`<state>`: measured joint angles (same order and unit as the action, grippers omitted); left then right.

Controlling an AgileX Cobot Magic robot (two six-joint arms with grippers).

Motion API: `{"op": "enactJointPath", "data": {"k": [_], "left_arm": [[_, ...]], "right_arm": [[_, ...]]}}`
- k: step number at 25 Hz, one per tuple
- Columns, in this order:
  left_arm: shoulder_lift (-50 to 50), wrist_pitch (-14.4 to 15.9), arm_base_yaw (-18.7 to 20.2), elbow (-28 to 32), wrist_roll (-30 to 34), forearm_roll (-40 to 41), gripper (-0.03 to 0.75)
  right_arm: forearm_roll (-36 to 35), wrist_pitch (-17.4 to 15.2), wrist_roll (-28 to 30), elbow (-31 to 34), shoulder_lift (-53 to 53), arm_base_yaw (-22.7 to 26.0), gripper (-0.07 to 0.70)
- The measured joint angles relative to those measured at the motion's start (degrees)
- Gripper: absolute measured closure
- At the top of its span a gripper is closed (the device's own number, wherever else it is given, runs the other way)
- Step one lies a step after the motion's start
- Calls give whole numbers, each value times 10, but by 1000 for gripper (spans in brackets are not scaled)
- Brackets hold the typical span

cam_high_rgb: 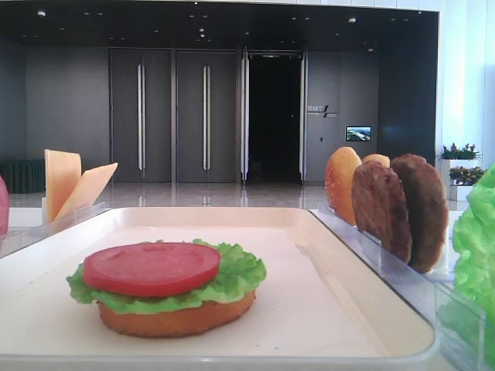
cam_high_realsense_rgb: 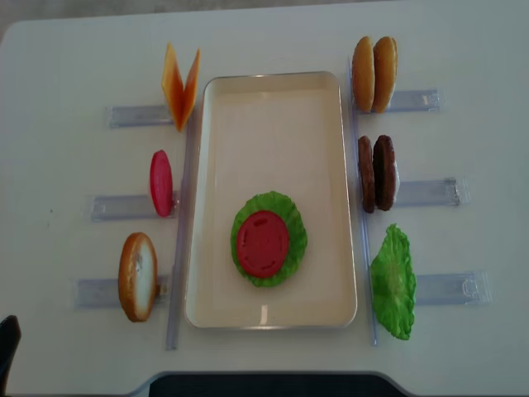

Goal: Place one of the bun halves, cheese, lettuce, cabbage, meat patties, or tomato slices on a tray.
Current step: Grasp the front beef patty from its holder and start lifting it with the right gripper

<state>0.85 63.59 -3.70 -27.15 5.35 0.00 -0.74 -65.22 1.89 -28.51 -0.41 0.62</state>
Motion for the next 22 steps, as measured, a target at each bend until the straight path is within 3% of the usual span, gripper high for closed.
{"op": "enactJointPath", "data": {"k": [13, 22], "left_arm": [[0, 0, 0, 0, 0, 0, 263], [0, 0, 0, 0, 0, 0, 263]], "right_arm": [[1, 0, 0, -4, 7, 0, 338], [-13, 8, 3, -99, 255, 0, 337]]}}
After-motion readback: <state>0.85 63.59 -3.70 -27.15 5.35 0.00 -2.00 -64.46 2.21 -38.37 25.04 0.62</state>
